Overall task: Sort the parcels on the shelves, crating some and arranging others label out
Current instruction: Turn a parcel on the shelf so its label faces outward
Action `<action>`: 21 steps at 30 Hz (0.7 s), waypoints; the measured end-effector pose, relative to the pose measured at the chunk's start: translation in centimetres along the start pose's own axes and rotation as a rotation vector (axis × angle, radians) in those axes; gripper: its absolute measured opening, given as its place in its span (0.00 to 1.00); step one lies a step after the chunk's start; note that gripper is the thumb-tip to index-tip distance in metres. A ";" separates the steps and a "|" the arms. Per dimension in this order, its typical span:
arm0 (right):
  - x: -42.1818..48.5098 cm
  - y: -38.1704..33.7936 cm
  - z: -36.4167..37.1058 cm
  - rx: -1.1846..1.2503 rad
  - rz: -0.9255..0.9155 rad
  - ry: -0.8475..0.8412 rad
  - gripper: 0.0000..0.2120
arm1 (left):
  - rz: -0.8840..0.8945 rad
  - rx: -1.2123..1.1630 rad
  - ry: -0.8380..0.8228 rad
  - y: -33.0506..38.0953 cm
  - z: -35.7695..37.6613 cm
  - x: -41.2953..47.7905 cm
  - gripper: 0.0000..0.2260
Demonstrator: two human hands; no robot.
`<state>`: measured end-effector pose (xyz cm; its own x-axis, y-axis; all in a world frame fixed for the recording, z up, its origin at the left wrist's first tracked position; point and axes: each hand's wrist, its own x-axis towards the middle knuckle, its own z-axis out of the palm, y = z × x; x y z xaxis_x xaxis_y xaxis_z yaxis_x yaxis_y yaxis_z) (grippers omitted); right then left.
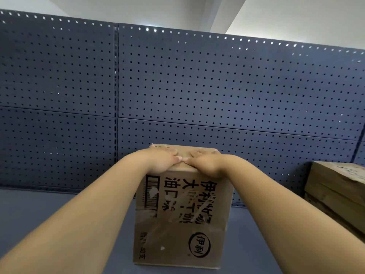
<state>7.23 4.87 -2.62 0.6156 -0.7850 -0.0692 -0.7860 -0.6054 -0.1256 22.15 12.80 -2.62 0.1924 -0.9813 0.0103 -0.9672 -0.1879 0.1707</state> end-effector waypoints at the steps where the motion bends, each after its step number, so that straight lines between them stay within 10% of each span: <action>1: -0.1 0.0 -0.1 -0.008 0.001 0.001 0.33 | 0.009 0.040 -0.011 0.0 -0.1 0.0 0.22; 21: -1.5 0.1 -0.1 0.086 -0.069 0.070 0.27 | -0.090 -0.416 0.219 0.9 -0.5 -2.0 0.17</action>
<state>6.26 5.97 -2.47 0.6599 -0.7512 0.0115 -0.7326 -0.6468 -0.2122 20.92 14.64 -2.02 0.3460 -0.9214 0.1771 -0.8054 -0.1948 0.5599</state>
